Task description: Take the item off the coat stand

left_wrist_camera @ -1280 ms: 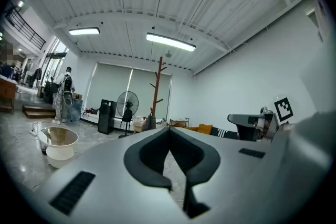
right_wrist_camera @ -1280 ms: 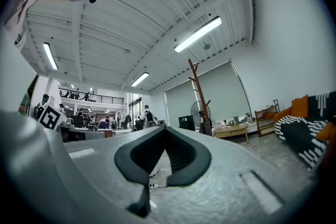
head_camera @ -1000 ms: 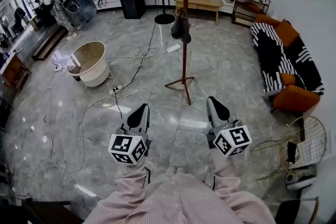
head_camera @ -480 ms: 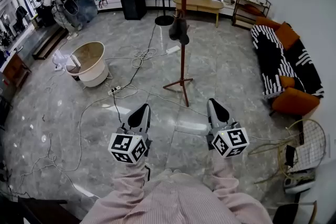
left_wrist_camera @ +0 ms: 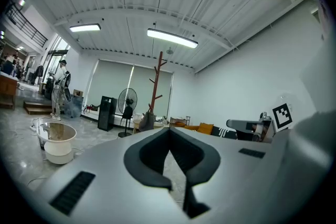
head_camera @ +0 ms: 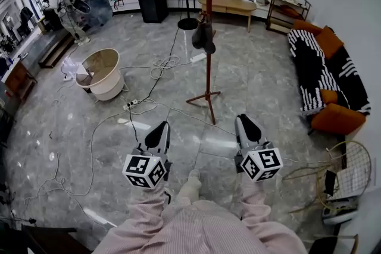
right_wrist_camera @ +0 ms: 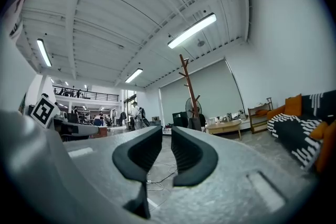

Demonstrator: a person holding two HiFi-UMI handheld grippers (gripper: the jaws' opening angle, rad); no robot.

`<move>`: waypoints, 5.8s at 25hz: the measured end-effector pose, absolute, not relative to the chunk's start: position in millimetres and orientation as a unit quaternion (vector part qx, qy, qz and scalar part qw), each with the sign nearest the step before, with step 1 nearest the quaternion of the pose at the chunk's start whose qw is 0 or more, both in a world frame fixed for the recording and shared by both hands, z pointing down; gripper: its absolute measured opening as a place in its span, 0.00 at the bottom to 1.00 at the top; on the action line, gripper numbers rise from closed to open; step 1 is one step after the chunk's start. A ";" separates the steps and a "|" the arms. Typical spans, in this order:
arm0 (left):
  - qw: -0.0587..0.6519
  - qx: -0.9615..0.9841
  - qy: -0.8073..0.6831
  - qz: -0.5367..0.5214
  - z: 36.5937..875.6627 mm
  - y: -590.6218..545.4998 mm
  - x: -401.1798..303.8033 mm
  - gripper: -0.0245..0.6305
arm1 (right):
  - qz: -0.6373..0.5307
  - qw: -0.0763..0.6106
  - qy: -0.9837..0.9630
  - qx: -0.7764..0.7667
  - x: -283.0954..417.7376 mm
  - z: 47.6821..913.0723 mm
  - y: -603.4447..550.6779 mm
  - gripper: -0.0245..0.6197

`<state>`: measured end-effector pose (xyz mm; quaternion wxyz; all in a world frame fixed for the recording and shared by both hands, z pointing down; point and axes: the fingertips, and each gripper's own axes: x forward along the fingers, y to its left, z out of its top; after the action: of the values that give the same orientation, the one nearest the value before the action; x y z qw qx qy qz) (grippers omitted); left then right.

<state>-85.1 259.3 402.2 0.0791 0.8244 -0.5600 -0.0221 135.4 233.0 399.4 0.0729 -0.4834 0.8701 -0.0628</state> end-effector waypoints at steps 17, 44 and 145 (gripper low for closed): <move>0.102 0.828 -0.551 -0.025 417.7 97.3 -97.4 0.04 | -0.089 0.055 0.865 -0.490 119.8 419.4 77.5 0.23; 0.138 0.836 -0.531 -0.024 438.7 -75.3 -125.2 0.04 | -0.115 0.042 0.850 -0.513 93.5 433.0 -88.9 0.31; 0.144 0.842 -0.519 -0.021 434.1 -347.0 -149.5 0.04 | -0.081 -0.001 0.925 -0.372 -7.0 393.6 -374.8 0.08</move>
<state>-149.5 -347.0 434.1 0.1444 0.8421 -0.5193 -0.0206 -7.0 -374.8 393.6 -0.0011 -0.3720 0.9247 -0.0810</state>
